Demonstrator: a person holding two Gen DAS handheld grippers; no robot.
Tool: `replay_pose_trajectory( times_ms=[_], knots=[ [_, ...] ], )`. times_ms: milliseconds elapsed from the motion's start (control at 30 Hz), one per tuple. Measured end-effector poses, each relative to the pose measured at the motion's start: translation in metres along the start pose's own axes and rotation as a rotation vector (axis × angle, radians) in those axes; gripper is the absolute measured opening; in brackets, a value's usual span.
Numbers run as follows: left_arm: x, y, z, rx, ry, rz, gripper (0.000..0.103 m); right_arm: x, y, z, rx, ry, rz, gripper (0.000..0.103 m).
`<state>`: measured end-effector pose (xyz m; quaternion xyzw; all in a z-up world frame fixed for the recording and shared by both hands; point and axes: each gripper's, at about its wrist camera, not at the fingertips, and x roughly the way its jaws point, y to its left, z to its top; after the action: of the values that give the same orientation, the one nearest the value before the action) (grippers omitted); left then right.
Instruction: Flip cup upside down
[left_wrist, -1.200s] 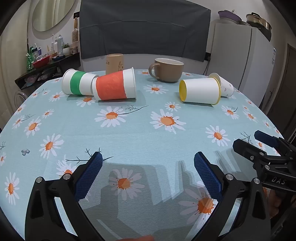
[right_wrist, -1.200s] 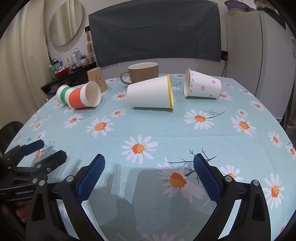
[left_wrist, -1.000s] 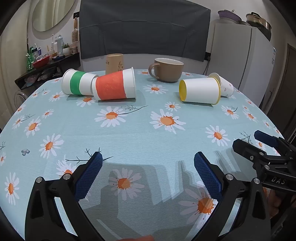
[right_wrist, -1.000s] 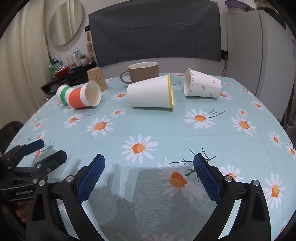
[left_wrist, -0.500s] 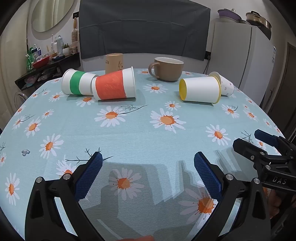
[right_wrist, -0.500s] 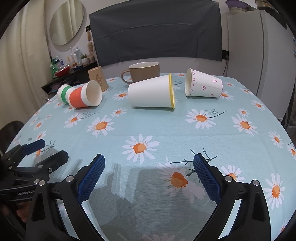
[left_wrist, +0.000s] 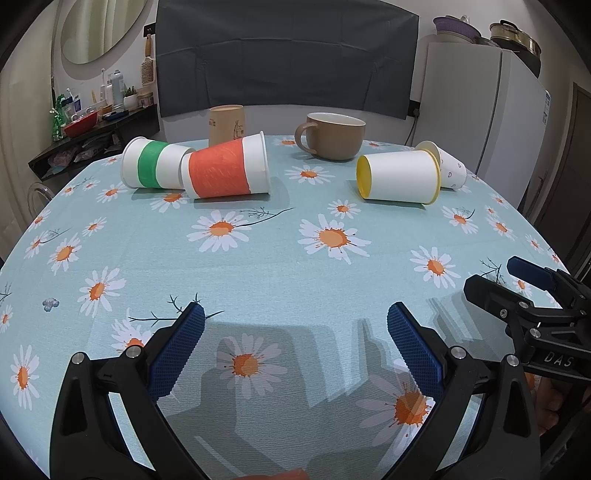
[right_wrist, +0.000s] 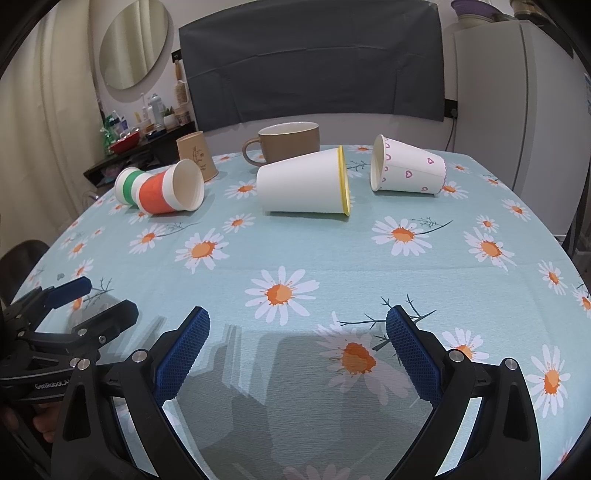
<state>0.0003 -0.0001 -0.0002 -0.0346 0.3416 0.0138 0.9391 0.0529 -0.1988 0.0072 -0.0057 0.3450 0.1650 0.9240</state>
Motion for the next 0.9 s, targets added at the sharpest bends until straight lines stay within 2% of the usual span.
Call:
replay_pose_trajectory(
  times_ms=[900],
  knots=[
    [0.0014,-0.0020,-0.0023,0.013,0.001,0.001,0.097,0.0014,-0.0001,-0.0004,0.002,0.005,0.001,0.092]
  ],
)
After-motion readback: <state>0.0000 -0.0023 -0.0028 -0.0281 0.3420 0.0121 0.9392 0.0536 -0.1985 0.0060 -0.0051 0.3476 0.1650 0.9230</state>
